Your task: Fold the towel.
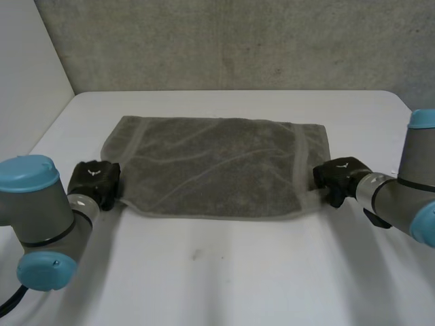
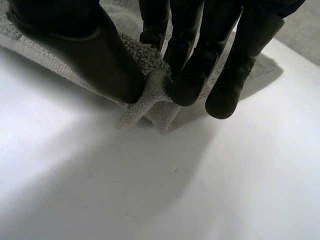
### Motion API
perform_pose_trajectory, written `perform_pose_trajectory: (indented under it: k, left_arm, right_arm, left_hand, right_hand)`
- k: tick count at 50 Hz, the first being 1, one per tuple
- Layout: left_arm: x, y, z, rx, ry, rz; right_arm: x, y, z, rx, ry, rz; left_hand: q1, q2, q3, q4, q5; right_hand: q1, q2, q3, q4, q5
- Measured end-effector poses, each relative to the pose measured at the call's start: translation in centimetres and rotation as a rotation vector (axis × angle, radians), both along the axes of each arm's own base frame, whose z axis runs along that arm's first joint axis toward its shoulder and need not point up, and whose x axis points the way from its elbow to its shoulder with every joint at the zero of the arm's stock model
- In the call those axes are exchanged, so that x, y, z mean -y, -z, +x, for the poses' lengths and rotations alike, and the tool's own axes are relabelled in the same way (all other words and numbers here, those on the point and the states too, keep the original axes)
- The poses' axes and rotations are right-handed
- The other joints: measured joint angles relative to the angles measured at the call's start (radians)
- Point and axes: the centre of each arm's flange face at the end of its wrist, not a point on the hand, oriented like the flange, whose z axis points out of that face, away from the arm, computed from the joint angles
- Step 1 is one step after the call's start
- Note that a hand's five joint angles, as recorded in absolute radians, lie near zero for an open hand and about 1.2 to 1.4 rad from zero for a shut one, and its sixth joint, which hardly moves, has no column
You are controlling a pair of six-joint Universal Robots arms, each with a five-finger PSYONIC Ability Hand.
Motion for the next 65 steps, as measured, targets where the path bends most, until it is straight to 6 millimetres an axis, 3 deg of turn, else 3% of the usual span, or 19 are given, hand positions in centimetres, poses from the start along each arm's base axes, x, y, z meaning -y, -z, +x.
perform_pose_trajectory:
  k: [6,30,34,40,45,50,65]
  left_arm:
    - [0.6,-0.1,-0.1,-0.015,0.000,-0.081]
    - [0.7,1.6,0.3,-0.007,-0.008,-0.043]
    - [0.6,1.8,0.3,-0.004,-0.007,-0.031]
    - [0.6,1.8,0.3,0.000,-0.007,-0.023]
    - [0.3,1.4,0.5,0.014,-0.007,-0.013]
    - [-1.2,0.3,1.2,0.076,-0.001,0.026]
    - [-11.3,-5.1,4.8,0.282,0.042,0.091]
  right_arm:
    - [0.0,-0.5,-1.1,0.010,0.029,-0.036]
    - [1.6,-0.4,-3.3,0.016,0.104,-0.063]
    - [1.6,-0.3,-3.3,0.013,0.105,-0.069]
    - [1.6,-0.2,-3.3,0.006,0.105,-0.074]
    - [1.6,-0.8,-3.3,0.004,0.105,-0.083]
    - [0.7,-2.5,-3.5,-0.027,0.088,-0.083]
    - [-6.7,-7.0,-7.1,-0.319,-0.069,0.104]
  left_hand:
    - [-0.250,-0.254,-0.255,-0.269,-0.267]
    - [-0.283,-0.286,-0.288,-0.303,-0.297]
    - [-0.239,-0.239,-0.246,-0.260,-0.256]
    - [0.183,0.186,0.183,0.171,0.169]
    - [0.253,0.272,0.269,0.256,0.248]
    - [0.262,0.285,0.282,0.269,0.256]
    - [0.280,0.288,0.285,0.272,0.267]
  right_hand:
    - [0.000,0.000,0.000,0.000,0.000]
    - [0.000,-0.001,0.000,0.000,0.000]
    - [0.000,-0.001,0.000,0.000,0.000]
    - [0.000,-0.001,0.000,0.000,0.000]
    - [0.000,-0.001,0.000,0.000,0.000]
    - [0.000,-0.001,0.000,0.000,0.000]
    - [0.000,-0.001,0.000,0.000,0.000]
